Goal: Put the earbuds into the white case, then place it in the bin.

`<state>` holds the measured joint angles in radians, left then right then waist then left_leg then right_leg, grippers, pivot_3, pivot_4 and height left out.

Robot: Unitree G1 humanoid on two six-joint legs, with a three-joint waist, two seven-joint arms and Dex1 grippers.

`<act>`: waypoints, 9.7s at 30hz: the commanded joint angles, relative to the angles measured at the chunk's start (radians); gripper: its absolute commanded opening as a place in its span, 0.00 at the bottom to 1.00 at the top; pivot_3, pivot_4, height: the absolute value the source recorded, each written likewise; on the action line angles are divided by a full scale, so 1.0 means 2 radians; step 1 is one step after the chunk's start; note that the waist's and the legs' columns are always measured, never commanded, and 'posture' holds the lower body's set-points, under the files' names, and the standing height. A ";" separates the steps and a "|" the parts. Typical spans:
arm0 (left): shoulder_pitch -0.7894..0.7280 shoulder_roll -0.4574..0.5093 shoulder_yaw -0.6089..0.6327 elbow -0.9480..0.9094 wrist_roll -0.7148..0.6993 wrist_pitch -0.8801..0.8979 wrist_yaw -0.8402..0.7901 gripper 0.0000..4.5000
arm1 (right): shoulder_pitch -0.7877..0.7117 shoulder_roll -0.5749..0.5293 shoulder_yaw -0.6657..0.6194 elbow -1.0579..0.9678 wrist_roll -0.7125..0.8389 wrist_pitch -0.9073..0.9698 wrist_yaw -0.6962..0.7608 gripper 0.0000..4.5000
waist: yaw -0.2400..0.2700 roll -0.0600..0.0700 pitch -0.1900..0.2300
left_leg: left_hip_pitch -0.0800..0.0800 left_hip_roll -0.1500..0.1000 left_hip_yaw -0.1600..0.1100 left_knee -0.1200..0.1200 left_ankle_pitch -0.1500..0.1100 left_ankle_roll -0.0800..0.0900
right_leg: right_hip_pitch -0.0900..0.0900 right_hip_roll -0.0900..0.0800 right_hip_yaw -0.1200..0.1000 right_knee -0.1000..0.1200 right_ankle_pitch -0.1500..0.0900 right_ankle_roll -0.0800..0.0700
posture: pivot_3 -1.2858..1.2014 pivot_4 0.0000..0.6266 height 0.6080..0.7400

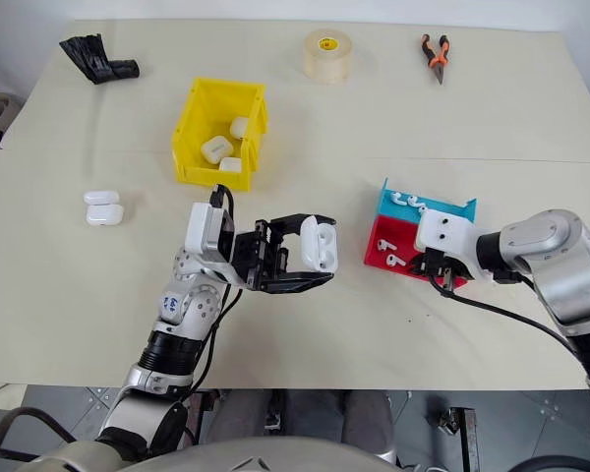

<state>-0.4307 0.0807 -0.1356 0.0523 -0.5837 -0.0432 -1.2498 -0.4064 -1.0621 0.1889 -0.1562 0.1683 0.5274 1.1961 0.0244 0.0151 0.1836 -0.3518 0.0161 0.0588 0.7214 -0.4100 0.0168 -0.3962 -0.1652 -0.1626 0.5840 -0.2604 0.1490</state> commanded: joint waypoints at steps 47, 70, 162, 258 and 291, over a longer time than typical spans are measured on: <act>0.000 -0.004 0.000 -0.013 -0.005 -0.013 0.006 0.65 | -0.051 0.038 0.010 -0.095 0.040 0.229 -0.075 0.78 | 0.000 0.000 0.000 | 0.000 0.000 0.000 0.001 0.000 0.000 | 0.000 0.000 0.000 0.000 0.000 0.000 | 0.52 0.24 1.00; -0.001 -0.004 0.001 -0.015 -0.005 -0.013 0.009 0.65 | -0.048 0.039 0.030 -0.097 0.041 0.226 -0.100 0.23 | 0.000 0.000 0.000 | 0.000 0.000 0.000 0.001 0.000 0.000 | 0.000 0.000 0.000 0.000 0.000 0.000 | 0.52 0.24 1.00; -0.049 -0.002 0.057 -0.009 -0.055 0.113 0.020 0.65 | 0.142 0.267 -0.146 -0.191 0.328 -0.120 -0.133 0.11 | 0.000 0.001 0.000 | 0.001 0.000 0.001 0.000 0.000 0.000 | 0.000 0.000 0.001 0.001 0.000 0.000 | 0.52 0.24 1.00; 0.024 0.009 0.029 -0.033 -0.017 0.017 0.012 0.65 | -0.336 0.114 0.053 0.547 -0.146 -0.273 0.047 0.99 | -0.008 0.002 0.000 | 0.000 0.000 0.002 -0.001 0.000 0.000 | -0.001 0.000 0.001 0.000 0.000 0.000 | 0.52 0.24 1.00; 0.027 0.015 0.027 -0.042 -0.018 0.011 0.032 0.65 | -0.365 0.161 0.056 0.642 -0.200 -0.353 0.085 0.41 | -0.016 0.002 0.000 | 0.000 0.000 0.001 0.000 0.000 0.000 | -0.001 0.000 0.001 0.001 0.000 0.000 | 0.52 0.24 1.00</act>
<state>-0.3753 0.1118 -0.0781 0.0090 -0.6180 -0.0074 -1.1917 -1.1415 -0.7393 0.3032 1.1215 -0.2165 -0.1740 1.3599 -0.0079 0.0185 0.1827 -0.3518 0.0170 0.0618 0.7205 -0.4097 0.0167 -0.3980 -0.1647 -0.1612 0.5852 -0.2603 0.1493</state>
